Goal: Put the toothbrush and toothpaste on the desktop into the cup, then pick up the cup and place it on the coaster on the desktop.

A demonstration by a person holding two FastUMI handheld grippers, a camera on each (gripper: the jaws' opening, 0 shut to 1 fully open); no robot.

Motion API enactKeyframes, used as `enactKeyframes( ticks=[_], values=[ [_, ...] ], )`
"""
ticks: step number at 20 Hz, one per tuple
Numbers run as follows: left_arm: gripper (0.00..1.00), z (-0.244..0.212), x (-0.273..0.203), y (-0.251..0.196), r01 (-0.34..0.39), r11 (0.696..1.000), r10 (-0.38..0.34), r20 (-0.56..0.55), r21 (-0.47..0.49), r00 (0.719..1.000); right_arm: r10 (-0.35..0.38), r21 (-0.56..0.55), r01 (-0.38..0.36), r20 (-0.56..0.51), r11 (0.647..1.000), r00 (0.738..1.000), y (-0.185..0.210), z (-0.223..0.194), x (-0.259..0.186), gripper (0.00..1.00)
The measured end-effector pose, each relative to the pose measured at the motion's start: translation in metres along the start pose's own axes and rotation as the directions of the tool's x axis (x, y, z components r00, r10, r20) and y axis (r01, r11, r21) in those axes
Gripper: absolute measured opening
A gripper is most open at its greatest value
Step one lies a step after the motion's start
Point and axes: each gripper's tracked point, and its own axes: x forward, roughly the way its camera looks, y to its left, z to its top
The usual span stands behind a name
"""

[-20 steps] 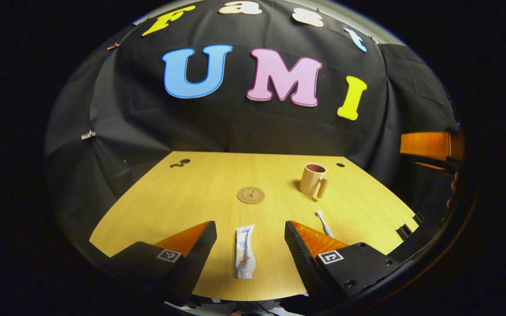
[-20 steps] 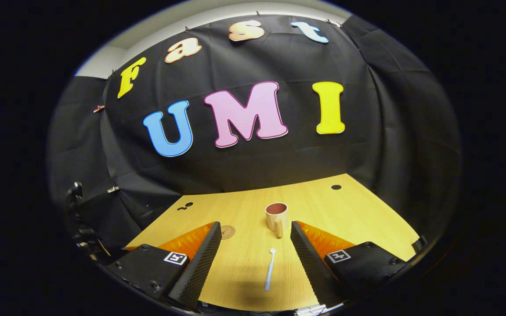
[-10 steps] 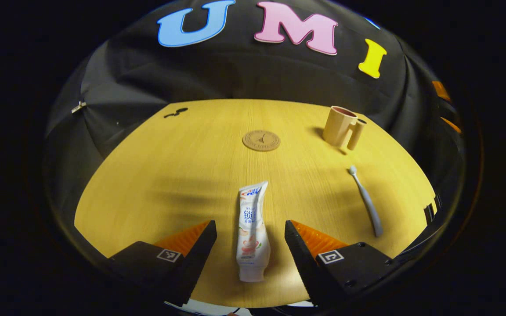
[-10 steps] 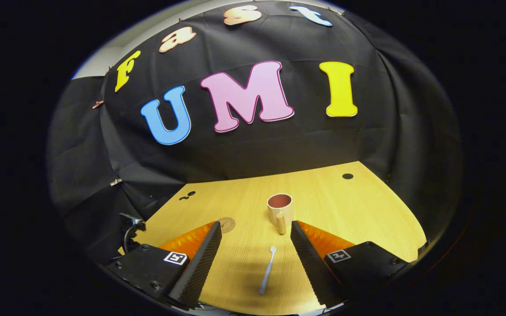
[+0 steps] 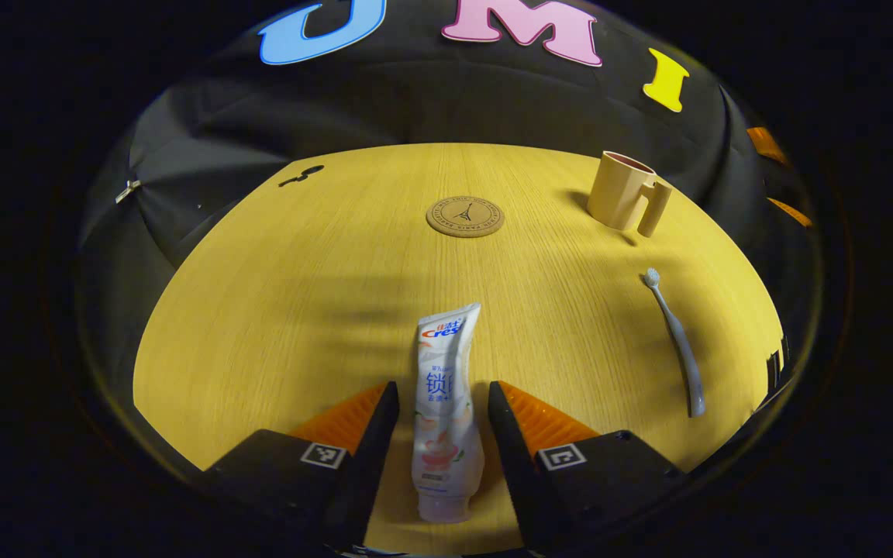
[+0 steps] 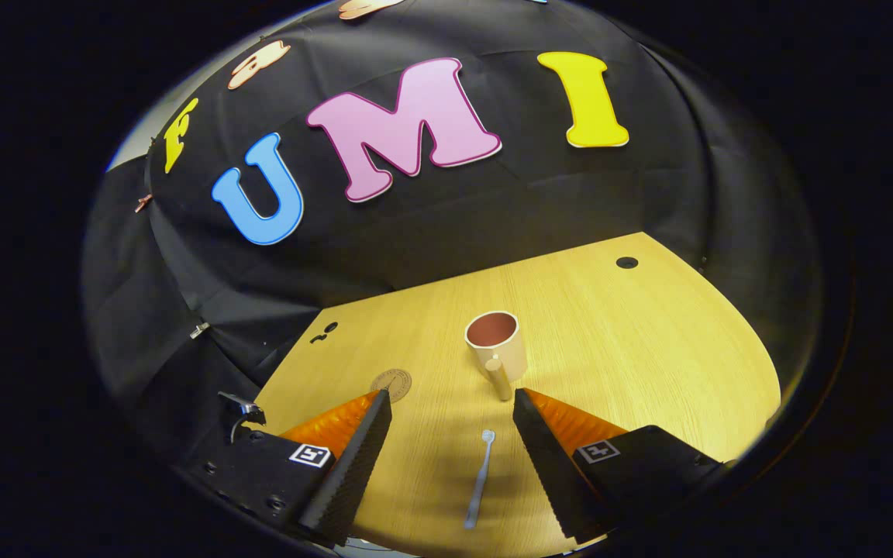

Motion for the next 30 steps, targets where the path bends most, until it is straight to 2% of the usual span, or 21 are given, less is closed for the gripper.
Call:
enactKeyframes(
  ticks=[1, 5, 7, 11, 15, 16, 18, 19, 22, 27, 29, 30],
  values=[
    [0.67, 0.001, 0.0, -0.003, -0.009, 1.0, 0.009, -0.015, 0.003, 1.0, -0.005, -0.019, 0.005, -0.008, 1.0, 1.0, -0.003, -0.003, 0.004, 0.98],
    [0.42, 0.004, 0.001, -0.012, -0.017, 1.0, 0.018, -0.037, 0.024, 0.999, -0.039, -0.076, 0.033, -0.078, 0.997, 0.996, -0.016, -0.022, 0.015, 0.98],
    [0.4, 0.005, 0.002, -0.012, -0.019, 0.999, 0.02, -0.041, 0.028, 0.999, -0.047, -0.057, 0.039, -0.142, 0.998, 0.989, -0.019, -0.04, 0.019, 0.98],
    [0.29, 0.009, 0.0, -0.011, -0.044, 0.997, 0.045, -0.019, 0.063, 0.999, -0.091, -0.068, 0.078, -0.209, 0.995, 0.974, -0.029, -0.067, 0.025, 0.98],
    [0.27, 0.014, -0.011, -0.014, -0.021, 0.998, 0.021, 0.001, 0.058, 1.0, -0.15, -0.071, 0.135, -0.299, 0.988, 0.942, -0.04, -0.097, 0.037, 0.97],
    [0.31, 0.017, -0.017, -0.013, -0.019, 0.999, 0.018, 0.014, 0.051, 1.0, -0.156, -0.071, 0.14, -0.327, 0.988, 0.932, -0.04, -0.107, 0.039, 0.97],
    [0.31, 0.025, -0.029, -0.012, -0.006, 1.0, 0.005, 0.043, 0.025, 0.999, -0.163, -0.08, 0.144, -0.361, 0.986, 0.918, -0.041, -0.119, 0.045, 0.97],
    [0.26, 0.029, -0.035, -0.011, 0.006, 1.0, -0.006, 0.055, 0.009, 0.998, -0.169, -0.09, 0.146, -0.372, 0.985, 0.913, -0.042, -0.124, 0.047, 0.96],
    [0.26, 0.031, -0.049, -0.008, 0.007, 1.0, -0.008, 0.076, 0.01, 0.997, -0.195, -0.129, 0.156, -0.405, 0.979, 0.893, -0.045, -0.143, 0.055, 0.96],
    [0.26, 0.02, -0.062, -0.009, 0.009, 1.0, -0.008, 0.063, -0.01, 0.998, -0.229, -0.179, 0.158, -0.513, 0.971, 0.827, -0.051, -0.184, 0.06, 0.95],
    [0.26, 0.016, -0.066, -0.012, 0.024, 0.999, -0.023, 0.056, -0.023, 0.998, -0.227, -0.186, 0.153, -0.499, 0.971, 0.837, -0.049, -0.184, 0.066, 0.93],
    [0.26, 0.014, -0.067, -0.012, 0.024, 0.999, -0.022, 0.057, -0.021, 0.998, -0.234, -0.192, 0.155, -0.511, 0.969, 0.827, -0.049, -0.185, 0.063, 0.92]
  ],
)
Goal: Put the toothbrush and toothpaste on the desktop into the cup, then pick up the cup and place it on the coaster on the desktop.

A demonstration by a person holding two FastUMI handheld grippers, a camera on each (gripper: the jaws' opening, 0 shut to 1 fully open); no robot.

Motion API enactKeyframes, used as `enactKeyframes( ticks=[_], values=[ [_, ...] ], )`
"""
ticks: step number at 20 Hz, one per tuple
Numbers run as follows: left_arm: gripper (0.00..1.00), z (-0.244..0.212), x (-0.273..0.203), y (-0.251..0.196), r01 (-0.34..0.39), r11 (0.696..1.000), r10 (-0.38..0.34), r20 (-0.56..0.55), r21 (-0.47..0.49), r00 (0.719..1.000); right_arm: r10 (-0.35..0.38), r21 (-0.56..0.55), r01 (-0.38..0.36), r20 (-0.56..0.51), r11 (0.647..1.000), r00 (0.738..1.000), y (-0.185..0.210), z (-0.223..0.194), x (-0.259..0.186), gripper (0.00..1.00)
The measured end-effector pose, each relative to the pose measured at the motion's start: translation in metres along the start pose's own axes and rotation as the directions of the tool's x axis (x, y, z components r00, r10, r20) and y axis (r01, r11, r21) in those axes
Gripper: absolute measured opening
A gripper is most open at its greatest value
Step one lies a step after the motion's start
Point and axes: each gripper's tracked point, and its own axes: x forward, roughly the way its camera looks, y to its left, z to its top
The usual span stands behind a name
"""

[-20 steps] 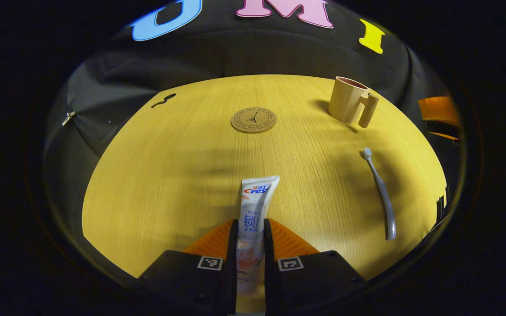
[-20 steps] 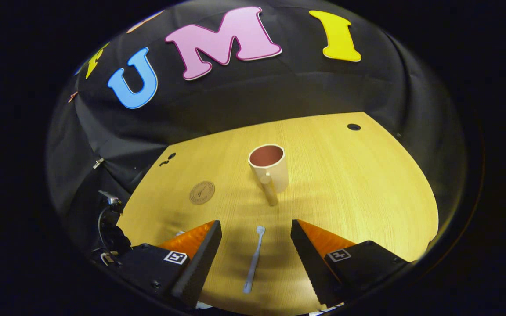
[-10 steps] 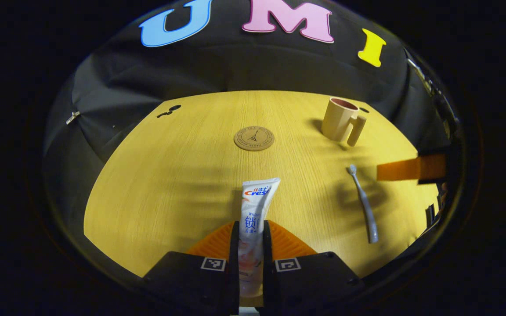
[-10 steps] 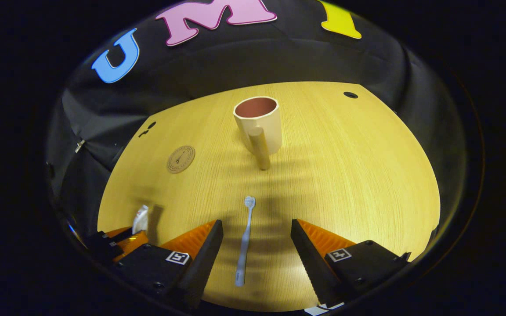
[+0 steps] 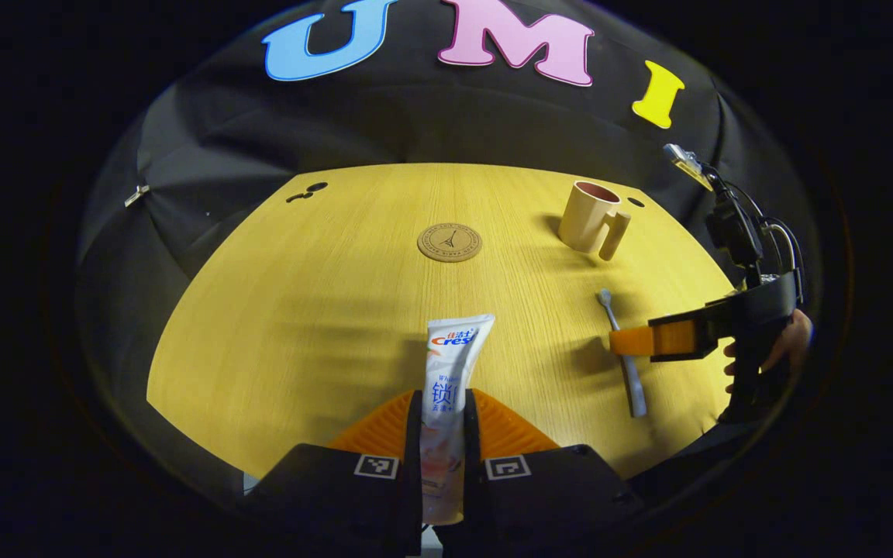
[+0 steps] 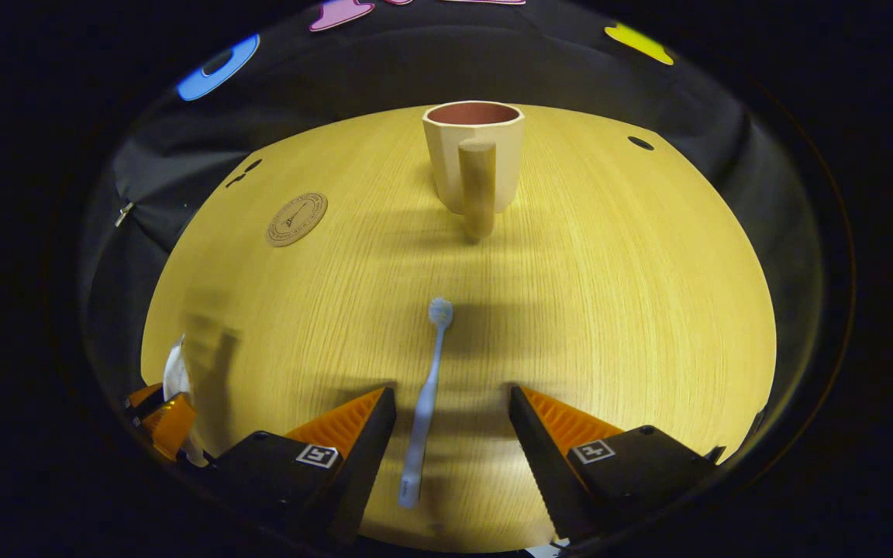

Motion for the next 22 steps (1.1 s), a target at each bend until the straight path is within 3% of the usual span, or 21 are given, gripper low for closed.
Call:
enactKeyframes(
  ticks=[3, 4, 6, 7, 8, 9, 11, 14, 17, 22],
  values=[
    [0.26, -0.001, -0.001, 0.0, -0.008, 1.0, 0.008, 0.002, 0.01, 1.0, -0.066, -0.047, 0.064, -0.035, 0.997, 0.997, -0.005, -0.002, 0.004, 0.89],
    [0.27, -0.001, 0.0, -0.002, -0.007, 1.0, 0.007, 0.002, 0.008, 1.0, -0.08, -0.068, 0.077, -0.041, 0.995, 0.996, -0.005, -0.003, 0.002, 0.79],
    [0.26, 0.001, 0.001, -0.006, 0.002, 1.0, -0.002, 0.006, 0.002, 1.0, -0.082, -0.05, 0.079, -0.054, 0.996, 0.995, 0.0, -0.002, 0.006, 0.78],
    [0.26, 0.002, 0.001, -0.008, 0.005, 1.0, -0.005, 0.011, 0.003, 1.0, -0.086, -0.04, 0.083, -0.069, 0.996, 0.994, 0.001, -0.003, 0.006, 0.73],
    [0.26, 0.004, 0.002, -0.009, 0.008, 1.0, -0.008, 0.014, 0.003, 1.0, -0.09, -0.042, 0.087, -0.076, 0.995, 0.993, 0.002, -0.003, 0.006, 0.54],
    [0.26, 0.006, 0.002, -0.01, 0.01, 1.0, -0.01, 0.02, 0.005, 1.0, -0.085, -0.049, 0.081, -0.08, 0.995, 0.993, 0.005, -0.003, 0.007, 0.54],
    [0.26, 0.01, 0.002, -0.01, 0.007, 1.0, -0.007, 0.034, 0.009, 0.999, -0.089, -0.062, 0.084, -0.085, 0.995, 0.992, 0.006, -0.002, 0.006, 0.31],
    [0.26, 0.015, 0.0, -0.013, 0.018, 1.0, -0.018, 0.051, 0.009, 0.999, -0.058, -0.064, 0.054, -0.073, 0.996, 0.996, 0.011, -0.002, 0.008, 0.15],
    [0.26, 0.016, -0.001, -0.015, 0.036, 0.999, -0.037, 0.056, 0.011, 0.998, 0.007, -0.1, -0.013, -0.058, 0.995, 0.998, 0.014, -0.003, 0.006, 0.08],
    [0.26, 0.027, 0.0, -0.017, 0.049, 0.999, -0.05, 0.075, 0.021, 0.996, 0.105, -0.034, -0.107, -0.065, 0.994, 0.992, 0.017, -0.012, -0.002, 0.07]
  ],
)
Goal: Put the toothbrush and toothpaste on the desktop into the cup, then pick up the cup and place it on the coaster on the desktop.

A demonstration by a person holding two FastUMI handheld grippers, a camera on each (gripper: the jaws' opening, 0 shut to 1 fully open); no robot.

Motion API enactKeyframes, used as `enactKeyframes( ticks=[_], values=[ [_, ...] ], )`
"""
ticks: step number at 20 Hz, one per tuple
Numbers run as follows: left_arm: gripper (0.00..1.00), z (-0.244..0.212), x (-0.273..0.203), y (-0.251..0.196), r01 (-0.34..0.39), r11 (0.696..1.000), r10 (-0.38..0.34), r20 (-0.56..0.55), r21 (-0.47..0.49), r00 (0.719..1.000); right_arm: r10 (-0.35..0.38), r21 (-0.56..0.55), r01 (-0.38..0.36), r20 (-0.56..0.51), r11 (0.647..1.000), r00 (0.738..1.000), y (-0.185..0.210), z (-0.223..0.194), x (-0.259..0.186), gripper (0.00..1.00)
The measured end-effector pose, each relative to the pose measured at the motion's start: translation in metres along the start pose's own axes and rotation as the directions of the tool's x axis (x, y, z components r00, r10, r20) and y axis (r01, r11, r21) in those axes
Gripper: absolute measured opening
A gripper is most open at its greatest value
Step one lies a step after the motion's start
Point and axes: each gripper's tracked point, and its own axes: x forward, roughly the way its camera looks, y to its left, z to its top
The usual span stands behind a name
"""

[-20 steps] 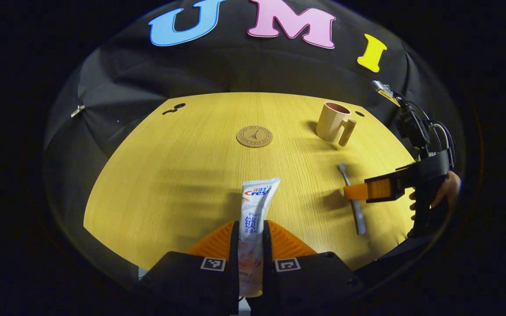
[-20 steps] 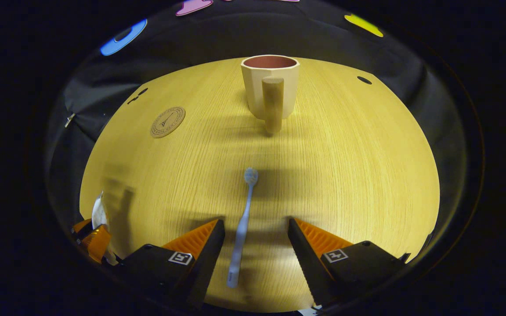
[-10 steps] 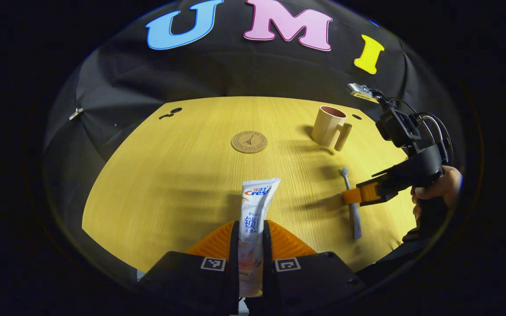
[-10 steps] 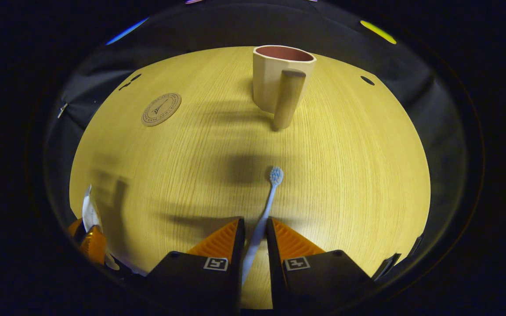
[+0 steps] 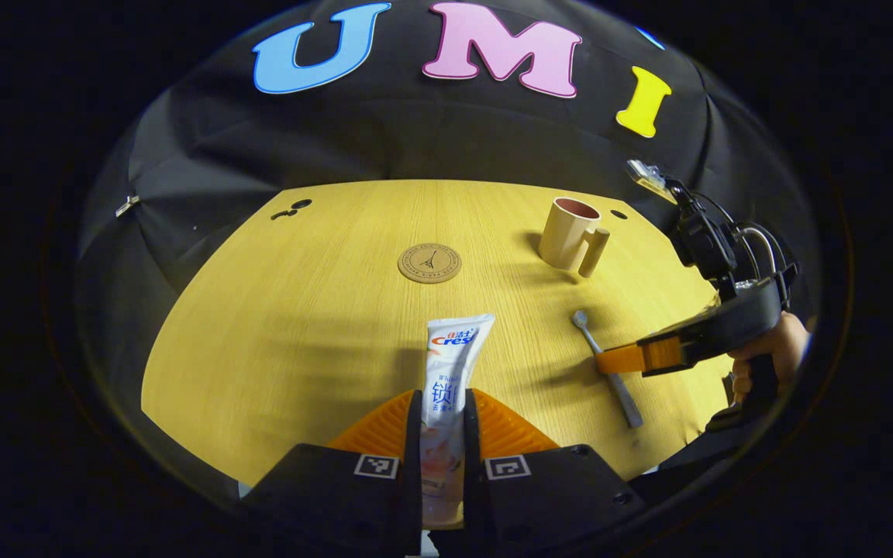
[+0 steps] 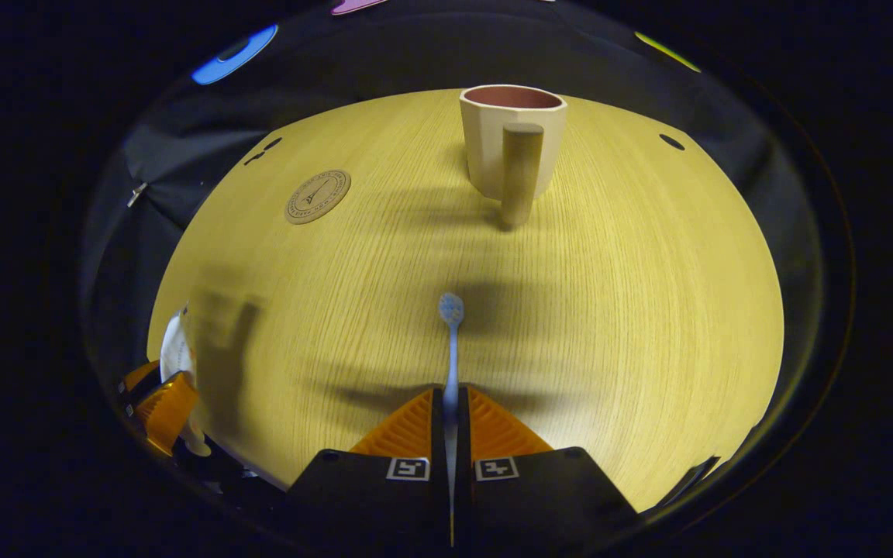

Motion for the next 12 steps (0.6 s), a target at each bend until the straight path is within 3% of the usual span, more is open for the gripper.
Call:
enactKeyframes(
  ticks=[5, 12],
  values=[
    [0.26, 0.046, -0.003, -0.006, 0.011, 1.0, -0.01, 0.076, -0.014, 0.997, 0.034, 0.044, -0.037, 0.073, 0.998, 0.997, -0.018, 0.014, -0.031, 0.07],
    [0.26, 0.15, 0.004, -0.052, 0.06, 0.998, -0.059, 0.234, 0.004, 0.97, 0.084, 0.169, -0.116, 0.189, 0.979, 0.978, -0.051, 0.05, -0.076, 0.06]
  ],
)
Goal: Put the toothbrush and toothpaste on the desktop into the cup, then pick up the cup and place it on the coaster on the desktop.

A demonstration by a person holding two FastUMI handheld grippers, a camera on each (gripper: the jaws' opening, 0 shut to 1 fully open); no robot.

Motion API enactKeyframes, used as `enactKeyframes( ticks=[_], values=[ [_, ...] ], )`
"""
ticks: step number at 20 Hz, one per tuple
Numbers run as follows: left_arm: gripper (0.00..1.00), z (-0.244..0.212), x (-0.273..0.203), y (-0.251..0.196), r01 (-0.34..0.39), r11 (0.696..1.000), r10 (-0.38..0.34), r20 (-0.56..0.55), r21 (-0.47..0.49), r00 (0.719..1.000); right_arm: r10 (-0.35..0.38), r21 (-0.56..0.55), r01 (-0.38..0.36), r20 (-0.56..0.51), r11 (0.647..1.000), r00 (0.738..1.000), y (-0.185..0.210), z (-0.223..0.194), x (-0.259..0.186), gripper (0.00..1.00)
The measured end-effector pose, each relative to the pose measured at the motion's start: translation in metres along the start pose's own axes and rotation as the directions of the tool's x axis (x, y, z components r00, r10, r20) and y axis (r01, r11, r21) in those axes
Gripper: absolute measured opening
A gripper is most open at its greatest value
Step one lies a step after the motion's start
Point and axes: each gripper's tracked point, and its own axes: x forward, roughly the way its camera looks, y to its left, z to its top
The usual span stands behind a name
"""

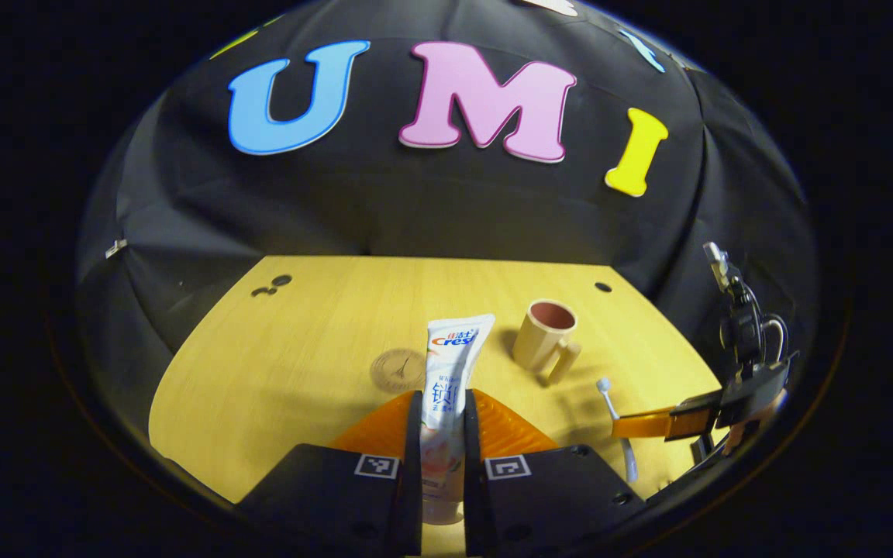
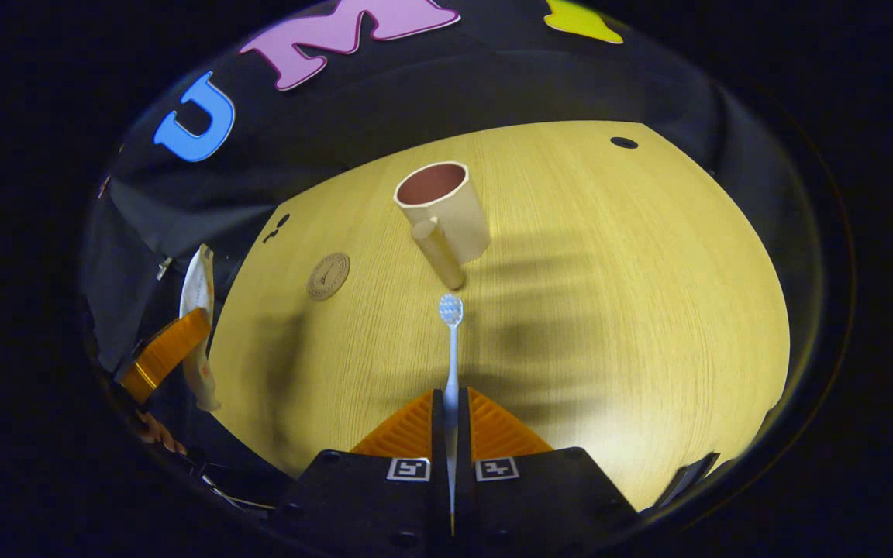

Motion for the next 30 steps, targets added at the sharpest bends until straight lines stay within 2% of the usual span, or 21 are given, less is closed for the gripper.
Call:
enactKeyframes(
  ticks=[3, 6, 11, 18, 21, 30],
  values=[
    [0.26, 0.047, 0.022, -0.031, 0.055, 0.998, -0.054, 0.082, -0.012, 0.995, 0.022, 0.019, -0.023, 0.03, 1.0, 0.999, -0.013, 0.015, -0.015, 0.06],
    [0.26, 0.096, 0.046, -0.066, 0.114, 0.993, -0.108, 0.177, -0.021, 0.978, 0.054, 0.05, -0.056, 0.047, 0.997, 0.997, -0.023, 0.025, -0.029, 0.06],
    [0.26, 0.137, 0.102, -0.112, 0.201, 0.979, -0.19, 0.279, -0.013, 0.941, 0.067, 0.082, -0.074, 0.087, 0.994, 0.994, -0.04, 0.045, -0.045, 0.06],
    [0.26, 0.138, 0.188, -0.139, 0.271, 0.962, -0.249, 0.35, -0.016, 0.903, 0.072, 0.159, -0.081, 0.063, 0.984, 0.995, -0.059, 0.05, -0.039, 0.06],
    [0.26, 0.121, 0.225, -0.141, 0.256, 0.967, -0.24, 0.327, -0.004, 0.914, 0.071, 0.156, -0.078, 0.053, 0.985, 0.996, -0.065, 0.053, -0.031, 0.06],
    [0.29, 0.086, 0.243, -0.145, 0.278, 0.96, -0.276, 0.315, 0.038, 0.908, 0.043, 0.169, -0.047, 0.025, 0.985, 0.999, -0.08, 0.053, -0.013, 0.06]
  ],
)
